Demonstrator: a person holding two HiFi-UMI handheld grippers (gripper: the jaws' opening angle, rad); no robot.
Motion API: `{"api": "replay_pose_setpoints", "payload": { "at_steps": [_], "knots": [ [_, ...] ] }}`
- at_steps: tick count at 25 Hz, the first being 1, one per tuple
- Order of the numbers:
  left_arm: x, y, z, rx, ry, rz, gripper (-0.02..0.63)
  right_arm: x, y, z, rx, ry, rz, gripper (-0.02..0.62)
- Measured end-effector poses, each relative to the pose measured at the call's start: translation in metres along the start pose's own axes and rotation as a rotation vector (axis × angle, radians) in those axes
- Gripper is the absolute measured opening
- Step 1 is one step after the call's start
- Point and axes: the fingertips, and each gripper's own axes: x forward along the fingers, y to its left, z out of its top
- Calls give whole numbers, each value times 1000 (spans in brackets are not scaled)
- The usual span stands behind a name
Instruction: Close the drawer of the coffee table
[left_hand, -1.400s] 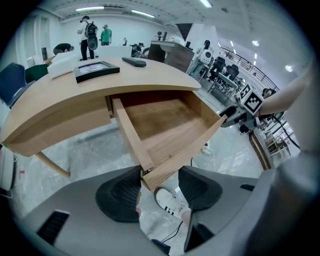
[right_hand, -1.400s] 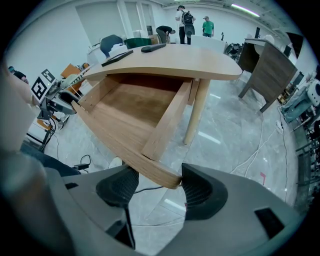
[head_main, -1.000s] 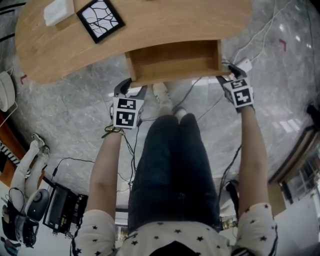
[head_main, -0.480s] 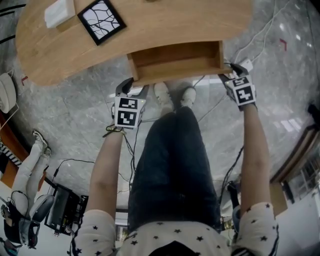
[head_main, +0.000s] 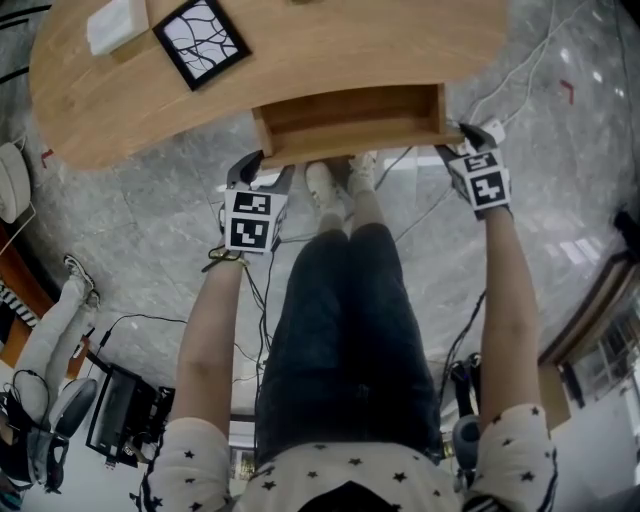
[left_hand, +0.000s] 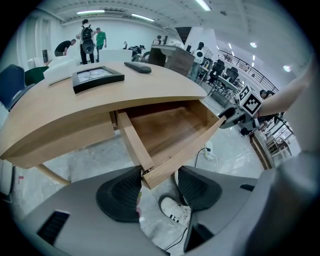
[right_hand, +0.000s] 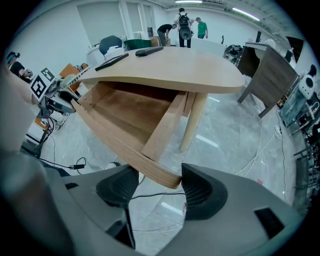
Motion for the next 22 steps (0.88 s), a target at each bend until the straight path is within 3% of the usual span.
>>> {"api": "replay_pose_setpoints", "payload": {
  "at_steps": [22],
  "knots": [
    [6, 9, 15, -23, -3, 29, 242, 4, -13, 19, -11, -26, -10, 272]
  ]
}}
